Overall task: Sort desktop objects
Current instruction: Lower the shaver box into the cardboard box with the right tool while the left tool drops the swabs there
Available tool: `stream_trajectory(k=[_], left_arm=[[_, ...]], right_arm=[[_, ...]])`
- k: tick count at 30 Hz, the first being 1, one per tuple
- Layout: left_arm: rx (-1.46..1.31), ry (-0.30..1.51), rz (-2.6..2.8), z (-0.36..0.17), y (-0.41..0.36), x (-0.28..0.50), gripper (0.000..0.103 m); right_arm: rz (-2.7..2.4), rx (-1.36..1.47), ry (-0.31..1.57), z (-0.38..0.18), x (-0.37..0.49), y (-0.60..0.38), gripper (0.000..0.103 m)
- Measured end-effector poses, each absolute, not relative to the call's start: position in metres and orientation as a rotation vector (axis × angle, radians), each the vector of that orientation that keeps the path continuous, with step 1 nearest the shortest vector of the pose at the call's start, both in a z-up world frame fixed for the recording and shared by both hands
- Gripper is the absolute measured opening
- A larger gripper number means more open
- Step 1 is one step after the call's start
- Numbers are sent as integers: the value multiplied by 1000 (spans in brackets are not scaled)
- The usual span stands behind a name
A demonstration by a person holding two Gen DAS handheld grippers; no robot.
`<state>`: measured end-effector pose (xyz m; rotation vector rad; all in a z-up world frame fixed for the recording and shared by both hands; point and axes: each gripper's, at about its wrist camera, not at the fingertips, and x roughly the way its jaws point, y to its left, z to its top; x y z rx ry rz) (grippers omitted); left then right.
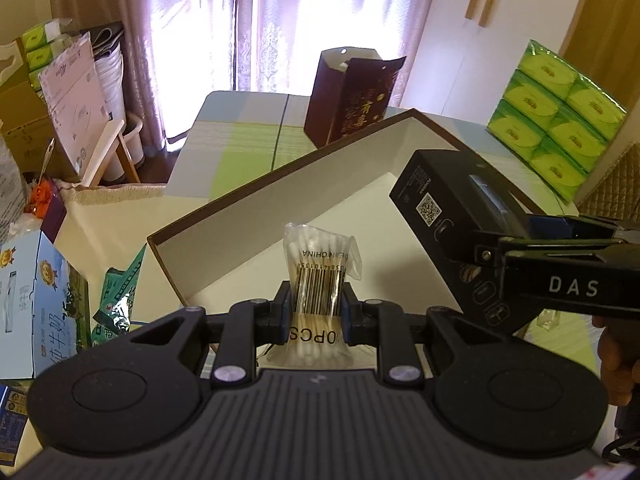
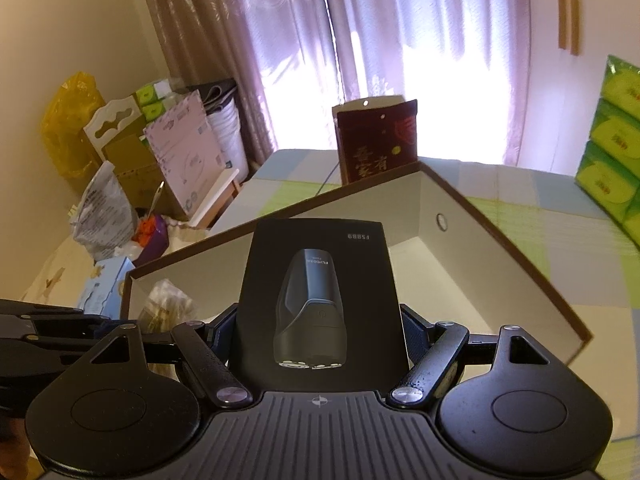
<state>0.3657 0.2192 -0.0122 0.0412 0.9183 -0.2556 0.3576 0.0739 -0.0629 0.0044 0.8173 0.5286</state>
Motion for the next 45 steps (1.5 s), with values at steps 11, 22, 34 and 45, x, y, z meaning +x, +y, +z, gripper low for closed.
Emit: stream_trajectory(k=[11, 22, 34, 45], left_arm=[[36, 1017, -221, -47, 216, 395, 20], [49, 1039, -190, -61, 217, 409, 24], [51, 1034, -171, -56, 216, 409, 45], [44, 1019, -141, -43, 208, 394, 75]], right_arm=[[550, -10, 910, -100, 378, 84, 76], [540, -48, 958, -116, 386, 86, 76], [534, -101, 942, -111, 387, 71, 90], [543, -120, 906, -94, 374, 49, 98]])
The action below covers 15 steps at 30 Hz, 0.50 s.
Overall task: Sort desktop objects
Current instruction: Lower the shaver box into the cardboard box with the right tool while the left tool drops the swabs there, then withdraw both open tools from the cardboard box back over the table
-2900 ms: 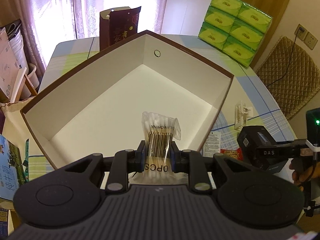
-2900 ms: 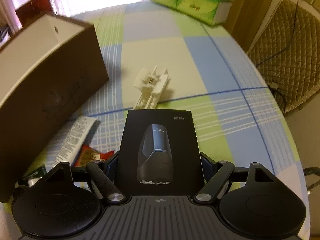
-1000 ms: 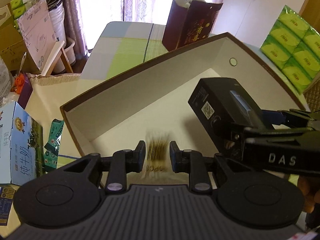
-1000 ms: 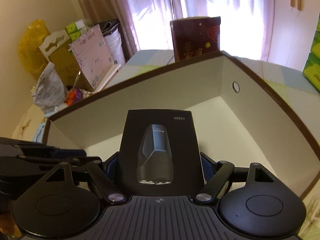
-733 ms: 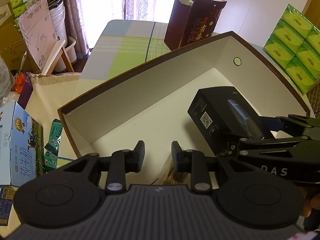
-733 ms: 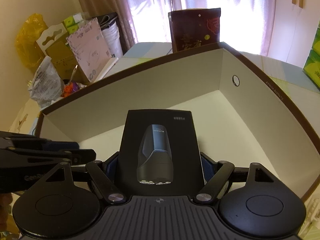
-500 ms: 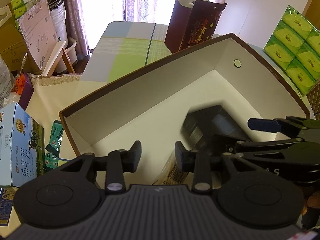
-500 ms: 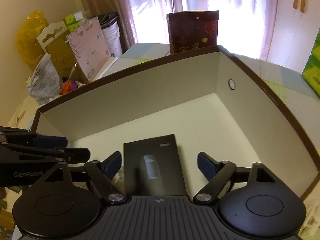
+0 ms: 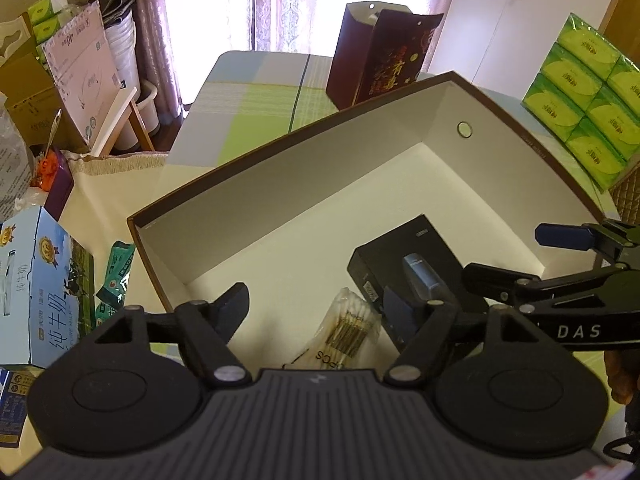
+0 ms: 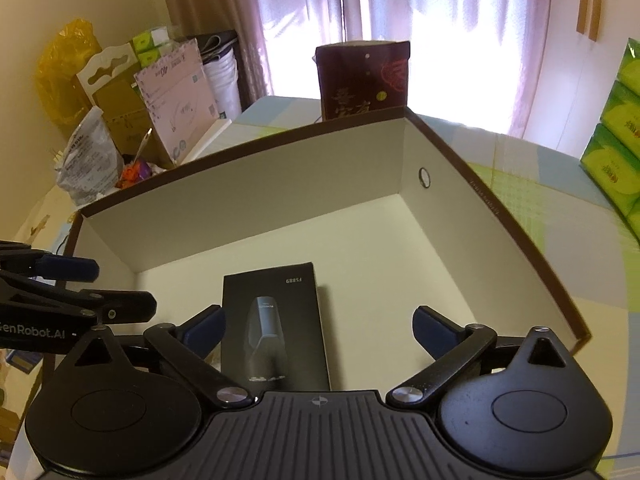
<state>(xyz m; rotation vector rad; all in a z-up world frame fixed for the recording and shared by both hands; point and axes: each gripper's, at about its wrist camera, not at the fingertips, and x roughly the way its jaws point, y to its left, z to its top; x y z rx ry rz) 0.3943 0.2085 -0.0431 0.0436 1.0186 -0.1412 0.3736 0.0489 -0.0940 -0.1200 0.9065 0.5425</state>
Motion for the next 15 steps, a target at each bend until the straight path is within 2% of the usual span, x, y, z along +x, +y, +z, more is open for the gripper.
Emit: stream_trajectory(k=[3, 15], left_arm=[[47, 1012, -127, -37, 206, 388, 80], [49, 961, -62, -10, 192, 355, 84]], right_arm=[[549, -124, 891, -88, 369, 46, 99], [590, -111, 817, -61, 340, 28, 100]])
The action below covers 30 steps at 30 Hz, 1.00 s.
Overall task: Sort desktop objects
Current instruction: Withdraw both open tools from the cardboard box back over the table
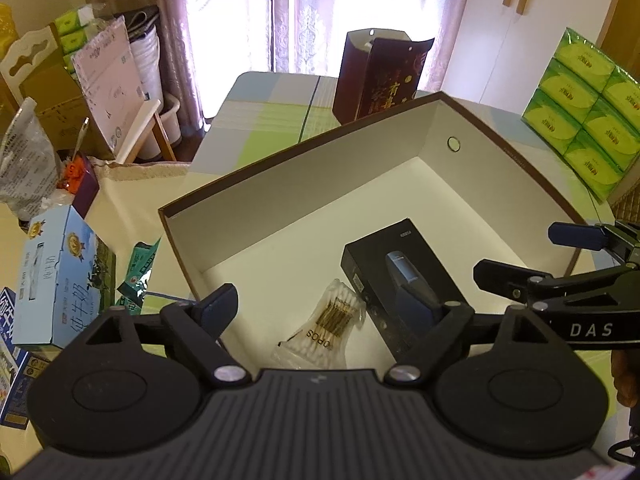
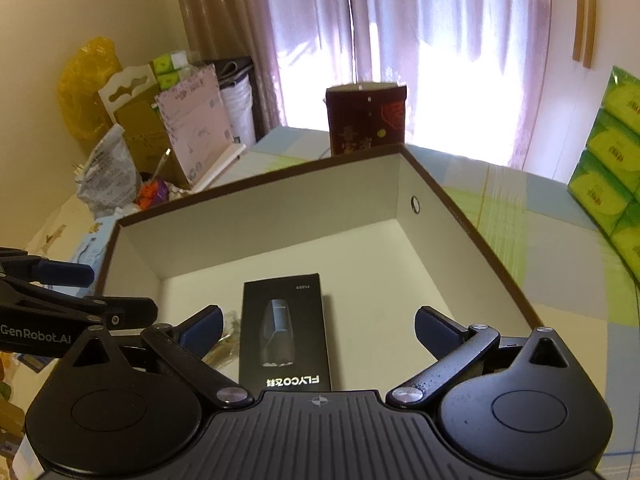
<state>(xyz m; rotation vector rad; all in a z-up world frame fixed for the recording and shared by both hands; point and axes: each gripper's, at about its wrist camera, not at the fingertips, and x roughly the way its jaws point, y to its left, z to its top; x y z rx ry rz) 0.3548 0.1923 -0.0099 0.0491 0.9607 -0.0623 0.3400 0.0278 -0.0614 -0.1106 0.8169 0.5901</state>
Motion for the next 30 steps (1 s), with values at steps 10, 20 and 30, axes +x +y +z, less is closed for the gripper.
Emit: stream_trajectory(k=[10, 20, 30], left_arm=[[34, 908, -10, 13, 171, 311, 86], [2, 859, 55, 33, 151, 259, 87], [-21, 842, 105, 40, 127, 210, 87]], right_arm=[[656, -102, 756, -37, 308, 0, 100], [731, -94, 707, -19, 278, -32, 101], [781, -120, 699, -22, 252, -66, 101]])
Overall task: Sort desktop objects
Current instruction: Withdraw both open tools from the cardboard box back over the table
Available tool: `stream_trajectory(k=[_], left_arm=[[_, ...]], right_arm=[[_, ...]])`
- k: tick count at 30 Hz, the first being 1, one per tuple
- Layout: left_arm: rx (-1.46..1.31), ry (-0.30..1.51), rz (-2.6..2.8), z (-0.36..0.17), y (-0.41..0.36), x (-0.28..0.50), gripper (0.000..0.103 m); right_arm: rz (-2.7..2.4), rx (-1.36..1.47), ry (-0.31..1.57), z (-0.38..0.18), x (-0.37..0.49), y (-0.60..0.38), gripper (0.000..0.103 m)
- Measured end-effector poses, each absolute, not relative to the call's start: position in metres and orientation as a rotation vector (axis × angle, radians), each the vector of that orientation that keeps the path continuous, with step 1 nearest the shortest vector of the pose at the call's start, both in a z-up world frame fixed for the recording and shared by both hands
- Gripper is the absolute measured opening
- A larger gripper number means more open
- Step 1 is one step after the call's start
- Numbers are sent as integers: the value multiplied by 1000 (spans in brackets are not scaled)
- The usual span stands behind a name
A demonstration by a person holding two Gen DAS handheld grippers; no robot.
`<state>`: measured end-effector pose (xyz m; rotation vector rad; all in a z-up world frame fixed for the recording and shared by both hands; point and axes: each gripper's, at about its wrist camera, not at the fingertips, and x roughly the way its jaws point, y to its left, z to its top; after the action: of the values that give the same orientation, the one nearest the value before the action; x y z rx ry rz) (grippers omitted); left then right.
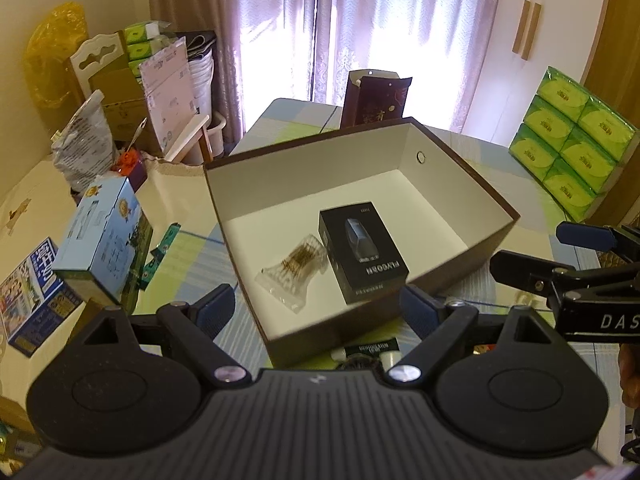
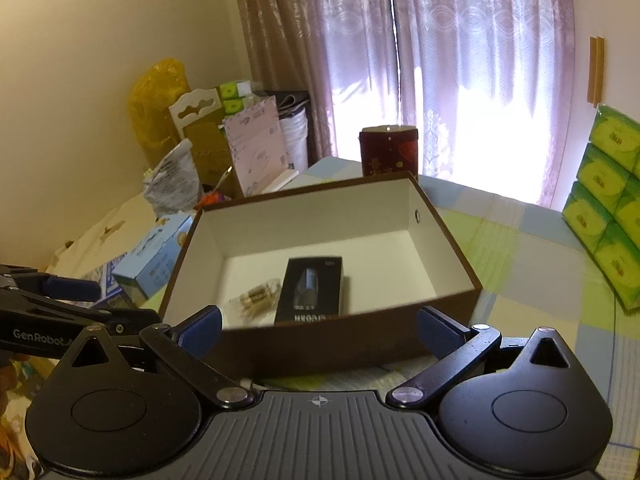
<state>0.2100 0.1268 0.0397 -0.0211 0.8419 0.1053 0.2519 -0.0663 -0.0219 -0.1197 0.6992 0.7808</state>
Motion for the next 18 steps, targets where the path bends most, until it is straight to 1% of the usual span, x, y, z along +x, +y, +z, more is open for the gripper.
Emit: stream_trajectory(k=[6, 18], left_arm=[[-50, 860, 118, 28, 118, 182, 87], [-69, 949, 110, -15, 109, 141, 87]], right_arm=[[779, -141, 731, -36, 238, -90, 101], [763, -171, 851, -85, 214, -128, 101]])
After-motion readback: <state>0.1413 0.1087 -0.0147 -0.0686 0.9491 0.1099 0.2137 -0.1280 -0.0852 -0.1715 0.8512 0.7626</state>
